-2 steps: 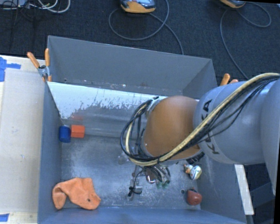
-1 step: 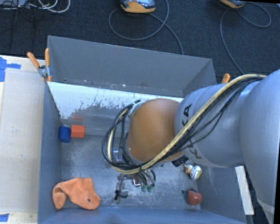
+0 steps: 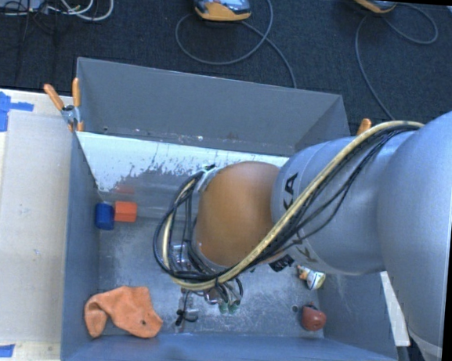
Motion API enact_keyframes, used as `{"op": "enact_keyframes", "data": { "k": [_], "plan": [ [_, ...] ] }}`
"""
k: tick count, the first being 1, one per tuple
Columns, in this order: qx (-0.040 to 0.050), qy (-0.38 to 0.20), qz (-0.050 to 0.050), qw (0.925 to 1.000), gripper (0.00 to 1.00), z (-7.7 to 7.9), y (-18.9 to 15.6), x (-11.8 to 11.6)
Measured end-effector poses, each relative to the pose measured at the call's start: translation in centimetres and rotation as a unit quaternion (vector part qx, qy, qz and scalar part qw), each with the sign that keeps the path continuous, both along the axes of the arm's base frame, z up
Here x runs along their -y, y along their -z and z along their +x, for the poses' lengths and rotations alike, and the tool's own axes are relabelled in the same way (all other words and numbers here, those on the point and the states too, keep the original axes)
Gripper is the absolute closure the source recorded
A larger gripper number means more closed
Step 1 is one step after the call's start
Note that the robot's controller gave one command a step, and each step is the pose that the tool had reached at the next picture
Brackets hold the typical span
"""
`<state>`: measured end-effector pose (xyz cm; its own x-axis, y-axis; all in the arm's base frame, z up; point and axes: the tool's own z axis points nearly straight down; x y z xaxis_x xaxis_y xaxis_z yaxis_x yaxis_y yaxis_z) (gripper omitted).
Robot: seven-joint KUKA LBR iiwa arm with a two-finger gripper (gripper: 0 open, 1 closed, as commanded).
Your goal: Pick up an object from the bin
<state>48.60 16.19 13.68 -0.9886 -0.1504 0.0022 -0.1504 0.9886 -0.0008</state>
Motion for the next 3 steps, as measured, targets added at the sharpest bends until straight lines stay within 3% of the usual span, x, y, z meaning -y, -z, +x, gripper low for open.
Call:
{"op": "enact_keyframes", "data": {
  "k": [1,2,3],
  "plan": [
    [0.0024,-0.010,0.001,0.9999,0.00,-0.5,6.6,-5.8],
    [-0.0003,-0.008,0.000,1.0000,1.00,-0.1,6.7,-8.2],
    [-0.0003,-0.008,0.000,1.0000,1.00,-0.1,6.7,-8.2]
  ]
}}
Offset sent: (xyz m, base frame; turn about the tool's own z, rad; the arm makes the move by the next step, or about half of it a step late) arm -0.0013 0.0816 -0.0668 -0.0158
